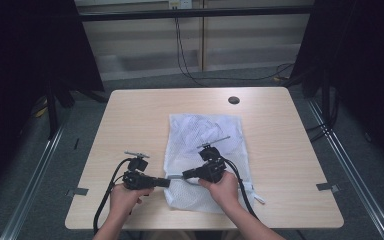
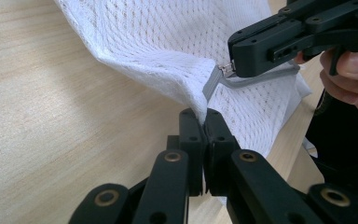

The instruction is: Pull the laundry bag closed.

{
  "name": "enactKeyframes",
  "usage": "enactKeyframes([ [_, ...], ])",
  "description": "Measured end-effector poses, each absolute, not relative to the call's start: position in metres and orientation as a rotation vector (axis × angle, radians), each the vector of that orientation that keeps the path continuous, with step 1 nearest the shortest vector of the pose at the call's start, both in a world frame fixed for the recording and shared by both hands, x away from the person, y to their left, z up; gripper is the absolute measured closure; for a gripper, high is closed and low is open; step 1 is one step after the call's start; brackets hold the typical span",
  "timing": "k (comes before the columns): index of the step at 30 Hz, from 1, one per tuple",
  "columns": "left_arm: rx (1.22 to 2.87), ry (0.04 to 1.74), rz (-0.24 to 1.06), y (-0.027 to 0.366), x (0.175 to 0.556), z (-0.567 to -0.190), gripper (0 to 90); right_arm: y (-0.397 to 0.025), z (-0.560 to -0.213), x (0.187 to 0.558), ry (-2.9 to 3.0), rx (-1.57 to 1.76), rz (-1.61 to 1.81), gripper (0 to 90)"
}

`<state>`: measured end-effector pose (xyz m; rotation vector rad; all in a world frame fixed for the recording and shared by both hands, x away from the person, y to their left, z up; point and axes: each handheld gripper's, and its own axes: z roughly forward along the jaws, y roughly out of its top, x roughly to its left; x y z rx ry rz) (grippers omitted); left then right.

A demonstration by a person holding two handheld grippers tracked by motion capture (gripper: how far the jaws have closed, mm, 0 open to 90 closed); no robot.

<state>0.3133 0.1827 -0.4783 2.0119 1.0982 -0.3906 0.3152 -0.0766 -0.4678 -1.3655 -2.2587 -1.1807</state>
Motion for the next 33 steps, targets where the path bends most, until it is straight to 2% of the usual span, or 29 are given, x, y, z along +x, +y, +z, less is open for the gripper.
enactKeyframes([
  [33, 2.000, 1.104, -0.408, 0.186, 0.313, -0.477, 88.3, -0.090, -0.467, 0.314, -2.264, -1.371, -1.176, 87.0],
])
